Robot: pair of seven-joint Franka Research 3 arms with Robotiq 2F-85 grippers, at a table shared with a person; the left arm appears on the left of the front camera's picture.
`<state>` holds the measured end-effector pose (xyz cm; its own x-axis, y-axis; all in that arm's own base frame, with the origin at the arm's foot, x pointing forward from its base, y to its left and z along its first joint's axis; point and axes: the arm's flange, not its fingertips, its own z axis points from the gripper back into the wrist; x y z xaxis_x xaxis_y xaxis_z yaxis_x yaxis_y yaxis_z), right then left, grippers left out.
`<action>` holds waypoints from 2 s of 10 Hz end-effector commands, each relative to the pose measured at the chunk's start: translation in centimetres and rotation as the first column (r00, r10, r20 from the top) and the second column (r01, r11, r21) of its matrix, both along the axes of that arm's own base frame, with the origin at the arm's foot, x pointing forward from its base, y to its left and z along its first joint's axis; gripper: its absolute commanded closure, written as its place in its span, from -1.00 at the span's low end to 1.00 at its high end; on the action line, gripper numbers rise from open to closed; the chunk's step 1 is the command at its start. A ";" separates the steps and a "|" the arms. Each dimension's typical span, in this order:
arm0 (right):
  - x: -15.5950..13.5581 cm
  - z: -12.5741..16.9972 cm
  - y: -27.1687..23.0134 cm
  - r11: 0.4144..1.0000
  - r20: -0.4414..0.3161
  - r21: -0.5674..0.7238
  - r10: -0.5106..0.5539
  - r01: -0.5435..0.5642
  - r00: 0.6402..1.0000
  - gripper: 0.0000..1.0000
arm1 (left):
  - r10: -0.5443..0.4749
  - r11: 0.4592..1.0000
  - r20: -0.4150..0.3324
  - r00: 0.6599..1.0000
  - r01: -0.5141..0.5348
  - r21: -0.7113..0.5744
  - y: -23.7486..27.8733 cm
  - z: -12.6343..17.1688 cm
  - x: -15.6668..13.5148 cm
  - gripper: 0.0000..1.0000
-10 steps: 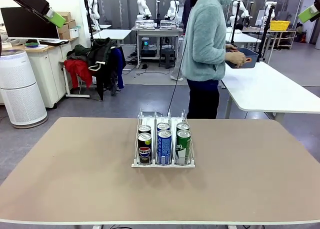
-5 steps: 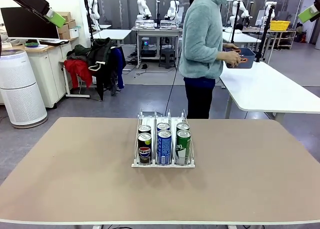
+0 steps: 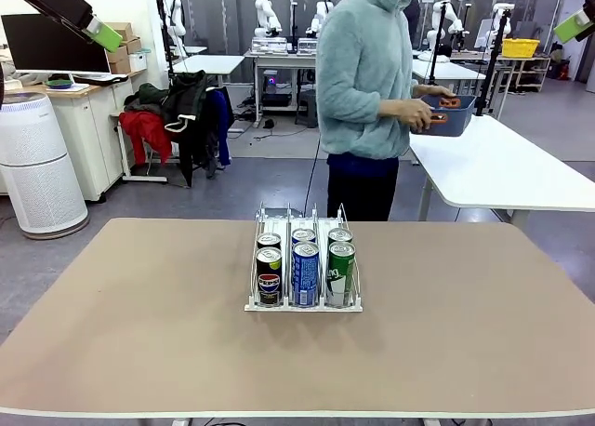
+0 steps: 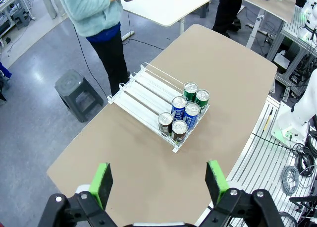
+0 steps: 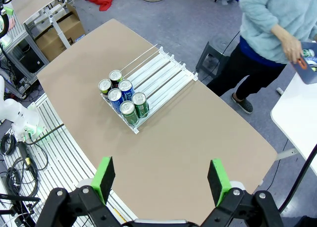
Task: Fill the beverage cans into the dispenser.
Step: Pick up the Sprite handed by the human.
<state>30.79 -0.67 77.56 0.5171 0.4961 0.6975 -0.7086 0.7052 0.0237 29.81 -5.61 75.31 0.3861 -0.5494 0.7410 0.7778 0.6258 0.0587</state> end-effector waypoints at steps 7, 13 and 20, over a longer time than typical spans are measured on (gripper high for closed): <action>0.0 0.0 0.1 1.000 0.000 0.000 0.004 -0.004 1.000 -1.00 | 0.006 1.000 -0.009 1.000 -0.006 -0.007 0.0 0.0 0.1 -1.00; 0.0 0.0 0.1 1.000 0.000 0.000 0.004 -0.004 1.000 -1.00 | 0.006 1.000 -0.009 1.000 -0.006 -0.007 0.0 0.0 0.1 -1.00; 0.0 0.0 0.1 1.000 0.000 0.000 0.004 -0.004 1.000 -1.00 | 0.006 1.000 -0.009 1.000 -0.006 -0.007 0.0 0.0 0.1 -1.00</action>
<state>30.79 -0.68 77.56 0.5171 0.4961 0.6975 -0.7085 0.7053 0.0237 29.81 -5.61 75.31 0.3861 -0.5494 0.7410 0.7778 0.6258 0.0587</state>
